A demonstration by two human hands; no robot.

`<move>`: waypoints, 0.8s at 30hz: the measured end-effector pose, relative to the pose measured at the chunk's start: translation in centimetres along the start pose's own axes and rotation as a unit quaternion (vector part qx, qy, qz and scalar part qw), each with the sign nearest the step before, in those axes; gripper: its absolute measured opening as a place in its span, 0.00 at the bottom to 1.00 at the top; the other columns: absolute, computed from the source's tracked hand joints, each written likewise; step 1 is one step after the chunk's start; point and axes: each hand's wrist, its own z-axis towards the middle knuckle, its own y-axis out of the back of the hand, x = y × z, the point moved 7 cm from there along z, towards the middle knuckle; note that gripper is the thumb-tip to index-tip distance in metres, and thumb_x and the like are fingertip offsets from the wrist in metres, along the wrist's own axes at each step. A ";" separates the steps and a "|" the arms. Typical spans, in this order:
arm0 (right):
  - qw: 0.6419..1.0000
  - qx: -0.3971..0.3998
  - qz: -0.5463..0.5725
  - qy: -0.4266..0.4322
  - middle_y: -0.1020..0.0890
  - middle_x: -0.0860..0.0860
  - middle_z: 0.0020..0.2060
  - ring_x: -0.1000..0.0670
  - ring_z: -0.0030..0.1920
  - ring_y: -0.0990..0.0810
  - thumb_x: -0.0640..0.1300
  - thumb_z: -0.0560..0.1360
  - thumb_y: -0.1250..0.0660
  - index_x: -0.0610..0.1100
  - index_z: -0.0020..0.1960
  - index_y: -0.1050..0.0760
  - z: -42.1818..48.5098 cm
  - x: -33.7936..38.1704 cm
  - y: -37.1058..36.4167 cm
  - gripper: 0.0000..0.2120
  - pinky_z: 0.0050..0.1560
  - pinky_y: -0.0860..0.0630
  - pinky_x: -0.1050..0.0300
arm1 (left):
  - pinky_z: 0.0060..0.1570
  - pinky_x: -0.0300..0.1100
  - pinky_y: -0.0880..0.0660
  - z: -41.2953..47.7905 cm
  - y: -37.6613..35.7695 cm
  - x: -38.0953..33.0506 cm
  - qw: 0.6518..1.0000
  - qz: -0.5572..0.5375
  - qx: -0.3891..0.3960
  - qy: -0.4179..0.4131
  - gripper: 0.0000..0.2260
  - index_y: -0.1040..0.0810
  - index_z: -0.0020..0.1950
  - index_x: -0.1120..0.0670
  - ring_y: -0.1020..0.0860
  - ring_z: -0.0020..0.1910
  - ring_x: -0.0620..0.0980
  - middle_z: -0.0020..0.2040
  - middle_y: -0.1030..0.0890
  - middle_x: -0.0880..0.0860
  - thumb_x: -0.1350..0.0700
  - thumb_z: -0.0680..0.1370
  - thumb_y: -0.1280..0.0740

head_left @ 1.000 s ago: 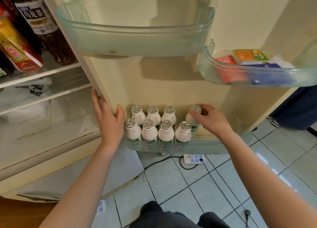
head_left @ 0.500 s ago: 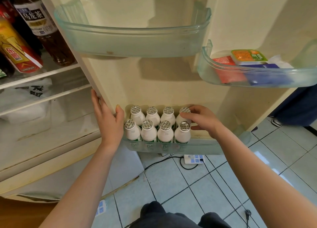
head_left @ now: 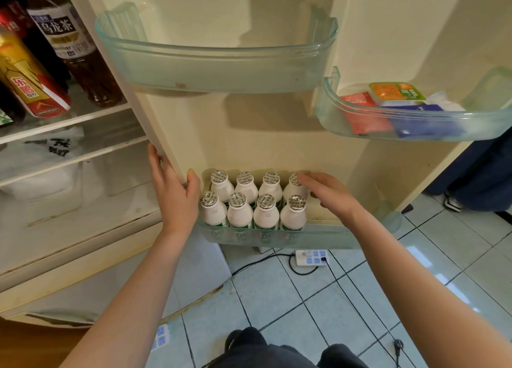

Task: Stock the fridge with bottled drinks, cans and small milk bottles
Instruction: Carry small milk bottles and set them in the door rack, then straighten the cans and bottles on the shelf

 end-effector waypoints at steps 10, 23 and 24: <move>0.986 -0.136 -0.034 0.088 0.23 0.61 0.43 0.67 0.42 0.27 0.56 0.78 0.41 0.53 0.50 0.25 -2.8 3.0 1.4 0.10 0.37 0.36 0.71 | 0.63 0.18 0.50 -0.1 0.8 -1.0 0.999 -0.005 0.048 -0.012 0.27 0.41 0.75 0.60 0.52 0.71 0.29 0.77 0.51 0.59 0.64 0.77 0.37; 0.936 -0.056 -0.030 0.347 0.18 0.60 0.38 0.58 0.41 0.21 0.43 0.76 0.35 0.50 0.44 0.20 -7.1 13.4 -8.3 0.06 0.38 0.26 0.66 | 0.46 0.20 0.33 -2.2 10.0 3.3 0.986 -0.064 0.003 0.156 0.09 0.23 0.53 0.42 0.27 0.51 0.29 0.54 0.22 0.42 0.56 0.79 0.37; 0.932 -0.040 -0.035 0.359 0.18 0.60 0.39 0.58 0.41 0.21 0.43 0.75 0.35 0.49 0.44 0.20 -7.0 13.9 -9.4 0.06 0.40 0.26 0.66 | 0.48 0.23 0.32 -2.3 10.7 3.9 0.983 -0.074 -0.002 0.167 0.10 0.23 0.51 0.40 0.25 0.51 0.31 0.52 0.21 0.41 0.56 0.79 0.37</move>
